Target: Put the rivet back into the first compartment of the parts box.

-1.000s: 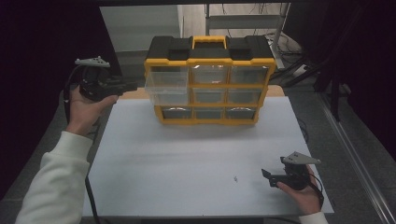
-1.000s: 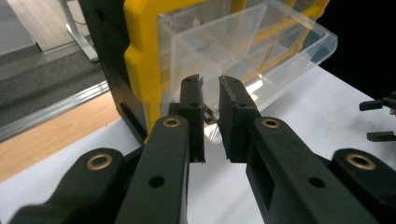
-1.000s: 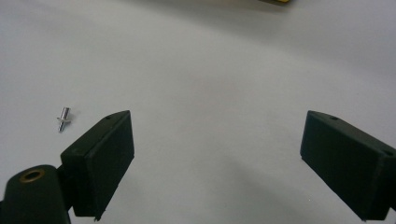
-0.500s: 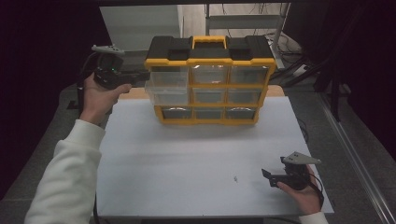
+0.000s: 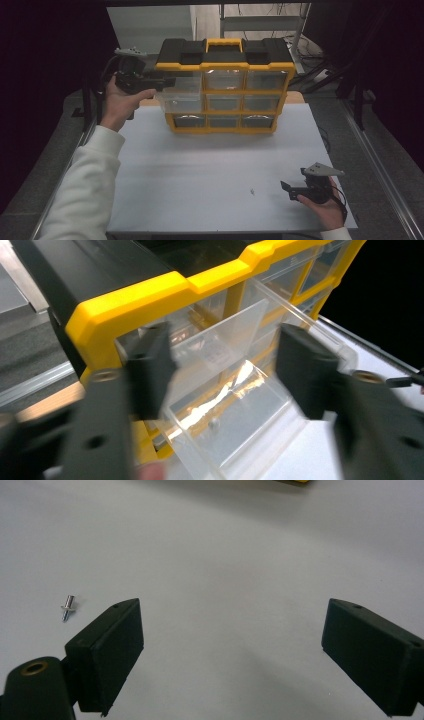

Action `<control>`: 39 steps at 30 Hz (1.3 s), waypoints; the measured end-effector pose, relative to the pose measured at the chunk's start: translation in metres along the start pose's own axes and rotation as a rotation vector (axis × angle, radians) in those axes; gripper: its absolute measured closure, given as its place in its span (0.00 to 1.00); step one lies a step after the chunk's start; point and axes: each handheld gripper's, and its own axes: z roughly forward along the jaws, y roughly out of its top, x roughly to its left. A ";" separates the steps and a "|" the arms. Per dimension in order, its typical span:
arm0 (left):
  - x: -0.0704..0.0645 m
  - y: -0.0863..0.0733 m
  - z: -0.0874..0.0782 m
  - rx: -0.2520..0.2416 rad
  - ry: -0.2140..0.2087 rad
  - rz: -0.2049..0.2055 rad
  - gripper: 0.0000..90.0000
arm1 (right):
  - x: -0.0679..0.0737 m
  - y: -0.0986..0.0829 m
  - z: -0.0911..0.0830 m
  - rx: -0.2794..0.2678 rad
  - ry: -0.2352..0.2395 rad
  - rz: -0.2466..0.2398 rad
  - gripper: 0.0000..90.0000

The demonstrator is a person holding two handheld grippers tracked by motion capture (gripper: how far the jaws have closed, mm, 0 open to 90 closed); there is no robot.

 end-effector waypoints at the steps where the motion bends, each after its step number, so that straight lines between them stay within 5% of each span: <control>1: -0.001 -0.003 -0.003 -0.008 -0.002 -0.002 0.34 | 0.000 0.000 0.000 0.000 0.000 0.000 0.11; 5: -0.003 -0.018 -0.018 -0.032 0.003 0.003 0.23 | 0.000 0.000 0.000 0.001 0.000 0.000 0.12; 10: -0.004 -0.046 -0.034 -0.047 0.003 0.002 0.21 | 0.001 0.000 0.001 0.004 -0.002 -0.001 0.11; 20: -0.016 -0.103 -0.037 -0.012 0.016 0.021 0.21 | 0.002 0.000 0.001 0.006 -0.003 -0.003 0.11; 34: -0.047 -0.158 0.016 0.114 -0.023 0.062 0.22 | 0.002 0.000 0.000 0.003 -0.003 -0.003 0.11; 39: -0.068 -0.170 0.047 0.188 -0.051 0.120 0.22 | 0.002 0.001 0.000 0.001 -0.003 -0.003 0.11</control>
